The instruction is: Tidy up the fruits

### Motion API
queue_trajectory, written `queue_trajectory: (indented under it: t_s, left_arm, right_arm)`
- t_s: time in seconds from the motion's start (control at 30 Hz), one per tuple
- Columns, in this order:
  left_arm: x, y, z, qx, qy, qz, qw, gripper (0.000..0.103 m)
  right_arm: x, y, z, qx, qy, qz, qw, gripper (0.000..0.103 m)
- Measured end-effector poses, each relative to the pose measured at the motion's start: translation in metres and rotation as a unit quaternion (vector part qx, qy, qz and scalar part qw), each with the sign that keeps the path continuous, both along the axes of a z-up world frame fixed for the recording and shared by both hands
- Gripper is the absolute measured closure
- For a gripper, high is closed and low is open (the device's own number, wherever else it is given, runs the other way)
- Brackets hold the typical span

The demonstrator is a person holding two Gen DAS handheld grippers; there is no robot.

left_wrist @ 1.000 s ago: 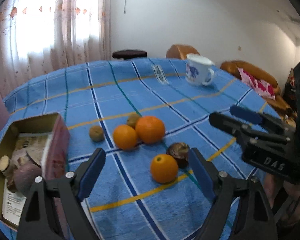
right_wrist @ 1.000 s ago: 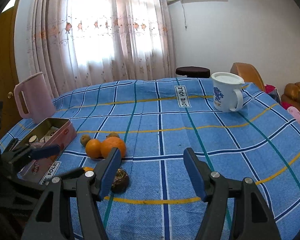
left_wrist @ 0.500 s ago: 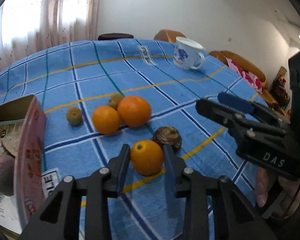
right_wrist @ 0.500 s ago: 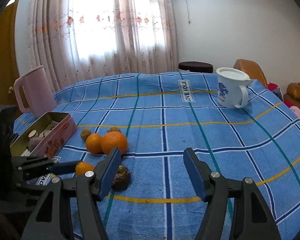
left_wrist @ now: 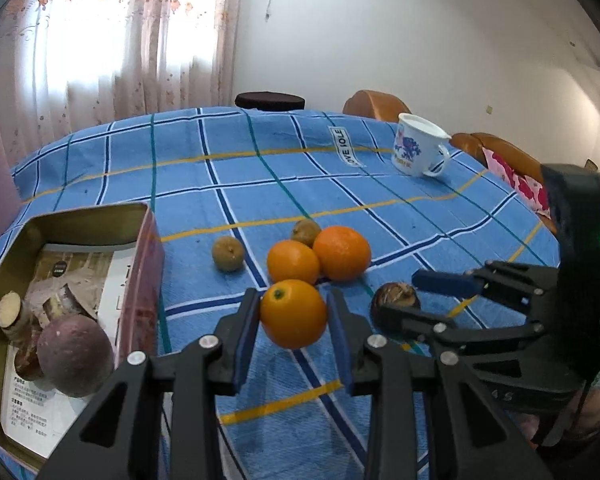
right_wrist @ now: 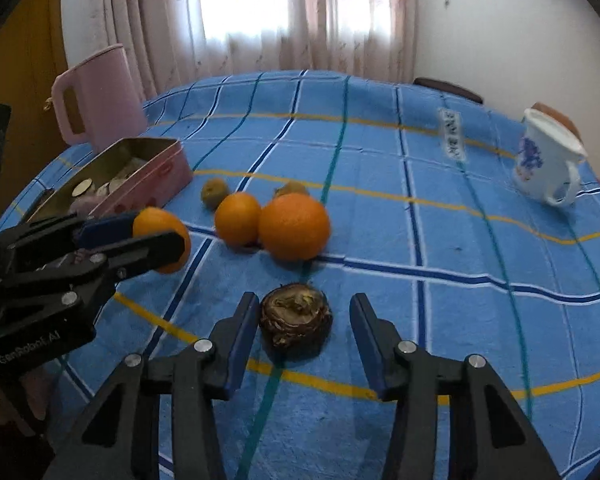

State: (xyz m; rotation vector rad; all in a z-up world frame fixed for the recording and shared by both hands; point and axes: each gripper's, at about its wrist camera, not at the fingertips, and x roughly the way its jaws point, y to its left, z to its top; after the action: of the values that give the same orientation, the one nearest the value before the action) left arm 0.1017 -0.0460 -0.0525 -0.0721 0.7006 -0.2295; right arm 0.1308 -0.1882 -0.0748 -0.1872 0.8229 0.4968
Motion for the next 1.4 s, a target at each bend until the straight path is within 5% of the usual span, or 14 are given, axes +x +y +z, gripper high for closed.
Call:
queue_trajectory:
  t_s: [0.07,0.3,0.93,1.4]
  left_arm:
    - [0.0,0.0,0.0,-0.002,-0.002,0.0,1.0,0.067]
    - [-0.004,0.003,0.003,-0.009,-0.018,0.006,0.9998,0.067]
    - [-0.02,0.001,0.015,0.012,-0.074,0.031,0.9967,0.068]
    - [-0.03,-0.001,0.019,0.026,-0.104,0.042,0.9933,0.068]
  right_arm:
    - [-0.003,0.004,0.0,-0.006,-0.002,0.007,1.0,0.063]
    - [-0.012,0.006,0.004,-0.004,-0.015,0.021,1.0,0.063]
    - [-0.051,-0.005,0.034,0.039,-0.151,0.028,0.987,0.063]
    - [-0.069,-0.012,0.043,0.062,-0.203,0.031,0.977,0.063]
